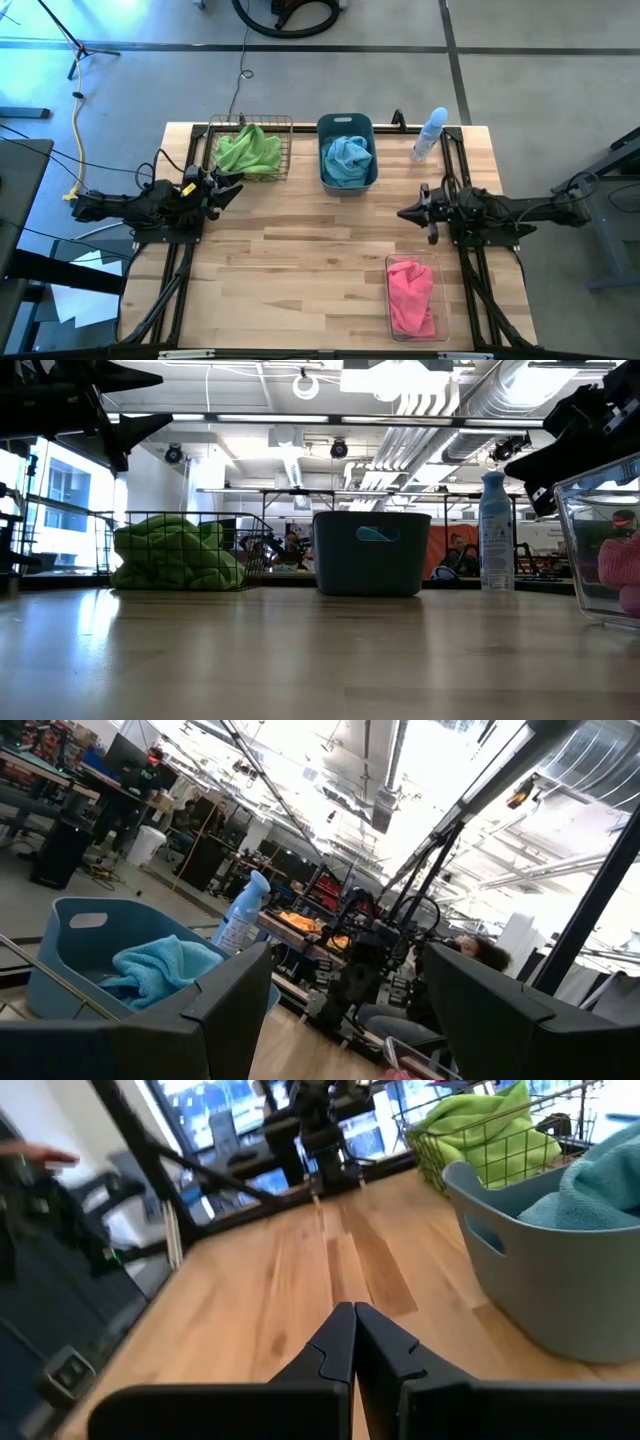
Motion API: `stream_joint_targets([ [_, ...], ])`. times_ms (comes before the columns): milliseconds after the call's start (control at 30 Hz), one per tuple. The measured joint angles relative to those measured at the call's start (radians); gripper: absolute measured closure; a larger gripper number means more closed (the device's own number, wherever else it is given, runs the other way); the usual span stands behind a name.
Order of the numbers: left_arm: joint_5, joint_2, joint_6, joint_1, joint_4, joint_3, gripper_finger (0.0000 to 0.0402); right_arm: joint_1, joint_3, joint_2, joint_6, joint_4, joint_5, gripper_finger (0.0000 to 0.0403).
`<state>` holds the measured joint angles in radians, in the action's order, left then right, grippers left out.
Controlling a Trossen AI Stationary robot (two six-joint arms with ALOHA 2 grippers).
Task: Sort microfiber towel by color & place in baskets
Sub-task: Return to Home Position
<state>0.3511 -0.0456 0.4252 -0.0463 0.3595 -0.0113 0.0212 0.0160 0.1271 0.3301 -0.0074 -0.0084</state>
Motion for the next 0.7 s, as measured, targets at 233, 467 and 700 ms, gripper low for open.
stream_joint_targets([
  [233, 0.000, 0.000, 0.000, 0.000, -0.002, 0.000, 0.0151, 0.001, 0.001, 0.023, 0.024, -0.003, 0.003, 0.0403],
  [467, 0.000, 0.022, 0.000, 0.000, -0.143, -0.001, 0.0151, 0.001, 0.001, 0.023, 0.122, -0.003, 0.002, 0.0403],
  [700, -0.006, 0.042, -0.019, -0.001, -0.301, -0.001, 0.0151, 0.009, 0.002, 0.005, 0.115, -0.003, 0.003, 0.0402],
])
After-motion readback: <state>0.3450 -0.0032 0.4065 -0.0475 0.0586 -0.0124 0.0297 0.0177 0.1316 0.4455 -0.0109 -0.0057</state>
